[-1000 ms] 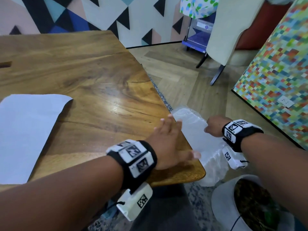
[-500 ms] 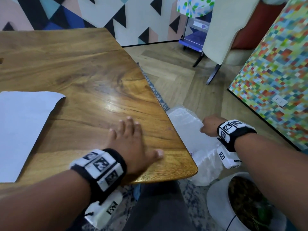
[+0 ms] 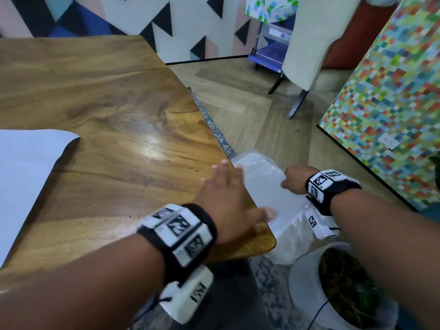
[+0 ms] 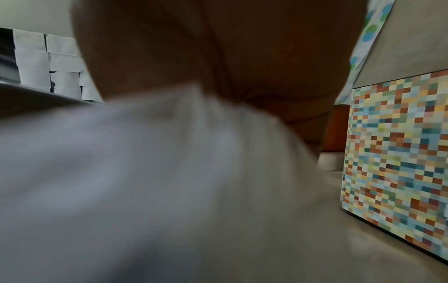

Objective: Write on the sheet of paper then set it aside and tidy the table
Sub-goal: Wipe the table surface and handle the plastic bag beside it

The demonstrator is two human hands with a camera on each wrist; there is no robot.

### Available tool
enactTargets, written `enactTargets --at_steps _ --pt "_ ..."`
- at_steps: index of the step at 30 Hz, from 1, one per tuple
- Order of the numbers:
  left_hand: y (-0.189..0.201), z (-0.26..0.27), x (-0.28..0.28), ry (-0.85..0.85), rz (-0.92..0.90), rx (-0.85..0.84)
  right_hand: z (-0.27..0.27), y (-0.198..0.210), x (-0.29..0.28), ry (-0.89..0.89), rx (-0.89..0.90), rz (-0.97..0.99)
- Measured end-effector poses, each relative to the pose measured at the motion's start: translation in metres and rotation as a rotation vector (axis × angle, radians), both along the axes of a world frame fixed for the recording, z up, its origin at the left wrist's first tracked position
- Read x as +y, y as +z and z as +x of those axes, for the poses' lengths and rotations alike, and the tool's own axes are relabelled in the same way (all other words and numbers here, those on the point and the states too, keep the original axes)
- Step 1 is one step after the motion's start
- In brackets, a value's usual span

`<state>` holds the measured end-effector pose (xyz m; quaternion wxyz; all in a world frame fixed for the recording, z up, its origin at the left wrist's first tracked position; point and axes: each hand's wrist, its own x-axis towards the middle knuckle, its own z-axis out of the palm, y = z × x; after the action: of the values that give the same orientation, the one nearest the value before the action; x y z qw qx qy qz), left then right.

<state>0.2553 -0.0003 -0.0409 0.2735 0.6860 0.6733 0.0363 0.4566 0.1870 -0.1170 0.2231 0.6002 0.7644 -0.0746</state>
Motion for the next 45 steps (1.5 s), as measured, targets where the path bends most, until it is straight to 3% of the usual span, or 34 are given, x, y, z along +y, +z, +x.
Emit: enactTargets --at_steps 3,6,12,18,22,24,26,32,36,38,40,42,45 --pt "0.003 -0.057 0.001 0.135 -0.070 0.192 0.001 0.000 0.000 -0.022 0.017 -0.004" --pt "-0.006 -0.083 -0.004 0.149 -0.168 0.329 0.001 0.001 0.000 -0.023 0.013 -0.010" --pt "-0.017 -0.051 0.008 0.122 -0.116 0.326 -0.004 0.003 -0.002 -0.031 0.019 -0.006" --pt "-0.009 -0.015 0.043 0.162 -0.229 0.352 -0.007 0.002 -0.001 -0.027 0.018 -0.008" --pt "-0.008 0.010 0.042 -0.071 -0.210 0.264 -0.012 0.000 0.003 -0.017 -0.008 -0.007" --pt "0.001 0.014 0.041 -0.173 -0.171 0.061 -0.014 0.002 0.004 -0.006 -0.010 -0.007" --pt "0.008 0.002 0.052 -0.147 -0.110 -0.074 -0.014 0.003 0.004 0.001 -0.009 0.000" --pt "-0.015 -0.060 0.097 0.098 -0.060 0.325 -0.010 0.004 0.005 -0.040 0.021 -0.013" --pt "-0.013 -0.038 0.084 -0.122 -0.138 0.318 -0.009 0.004 0.006 -0.033 0.009 -0.022" --pt "-0.007 -0.020 0.069 -0.273 -0.160 0.250 -0.010 0.005 0.006 -0.034 0.010 -0.023" --pt "0.001 -0.010 0.050 -0.321 -0.143 0.130 -0.011 0.007 0.005 -0.036 0.011 -0.018" --pt "0.006 -0.018 0.036 -0.217 -0.090 0.092 -0.010 0.009 0.004 -0.036 0.006 -0.013" --pt "0.006 -0.066 0.027 0.050 -0.084 0.190 -0.005 0.012 0.001 -0.038 0.010 -0.006"
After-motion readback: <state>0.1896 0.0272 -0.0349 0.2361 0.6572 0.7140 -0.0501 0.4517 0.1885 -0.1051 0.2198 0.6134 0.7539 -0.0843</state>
